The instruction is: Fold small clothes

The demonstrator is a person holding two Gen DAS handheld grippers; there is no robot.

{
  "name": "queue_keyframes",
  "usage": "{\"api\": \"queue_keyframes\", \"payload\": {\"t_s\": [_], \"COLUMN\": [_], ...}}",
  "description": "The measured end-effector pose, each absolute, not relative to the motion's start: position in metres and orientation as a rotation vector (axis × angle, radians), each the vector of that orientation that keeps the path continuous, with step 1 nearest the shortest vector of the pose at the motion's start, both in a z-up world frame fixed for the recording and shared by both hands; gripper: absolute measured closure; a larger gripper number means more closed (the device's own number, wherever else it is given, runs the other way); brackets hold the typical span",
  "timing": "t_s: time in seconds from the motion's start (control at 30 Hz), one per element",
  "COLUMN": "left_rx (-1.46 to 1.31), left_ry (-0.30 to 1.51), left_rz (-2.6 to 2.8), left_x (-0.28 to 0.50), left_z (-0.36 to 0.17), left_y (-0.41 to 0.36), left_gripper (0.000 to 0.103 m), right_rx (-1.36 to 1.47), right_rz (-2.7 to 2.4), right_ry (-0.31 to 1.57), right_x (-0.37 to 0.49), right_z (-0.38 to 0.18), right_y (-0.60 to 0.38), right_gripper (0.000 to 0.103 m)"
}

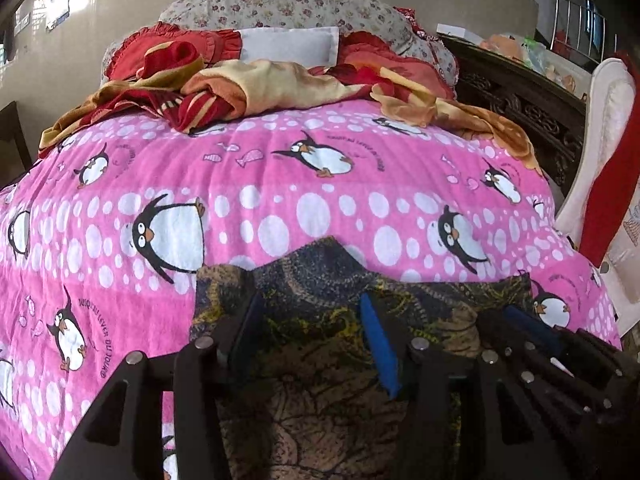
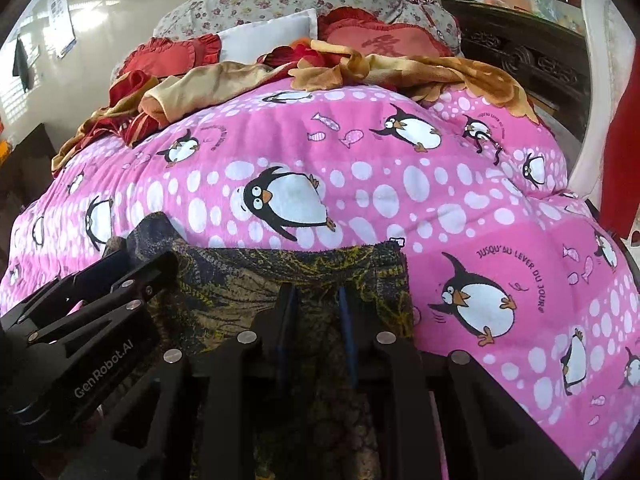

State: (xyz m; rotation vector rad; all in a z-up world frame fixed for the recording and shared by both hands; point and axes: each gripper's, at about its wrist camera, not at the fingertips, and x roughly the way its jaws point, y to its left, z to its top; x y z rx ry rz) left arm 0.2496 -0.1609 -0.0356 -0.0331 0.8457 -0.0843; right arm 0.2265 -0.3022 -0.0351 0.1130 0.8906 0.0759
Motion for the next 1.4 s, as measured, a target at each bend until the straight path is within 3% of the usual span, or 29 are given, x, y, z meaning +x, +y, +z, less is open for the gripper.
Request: {"api": "queue_keyframes", "payload": {"t_s": [0.63,0.77,0.87,0.9,1.0,1.17,1.4], "left_rx": [-0.003,-0.065,-0.057,-0.051,-0.142,-0.258,-0.263], "left_ry": [0.877,0.977,0.899,0.883,0.945,1.119,1.109], "left_rz": [-0.081,-0.224,-0.276,-0.284,-0.397,-0.538,-0.582], "left_x": [0.252,0.245,0.208,0.198,0.169,0.157,0.159], "left_z": [-0.031,0.003,0.032,0.034,0.012,-0.044,-0.042], "left_y": [-0.165,-0.146,-0.111,-0.104,-0.074,-0.088,-0.110], "left_gripper": [0.048,0.038,0.013,0.010,0.010,0.013,0.010], "right_rx": [0.073,0.138,0.185,0.197,0.262,0.481,0.539], "right_rz": [0.058,0.077,0.140,0.171,0.221,0.316,0.464], "right_ry": [0.930,0.972,0.887,0.875,0.850,0.853,0.928], "right_x": [0.228,0.211,0.179,0.167,0.138,0.108,0.116], "right_z": [-0.033,0.000,0.028,0.033,0.032,-0.004,-0.044], "right_y": [-0.297,-0.311,-0.334,-0.343,-0.365,-0.387,-0.376], "right_gripper": [0.079,0.078,0.066,0.059,0.047,0.046,0.046]}}
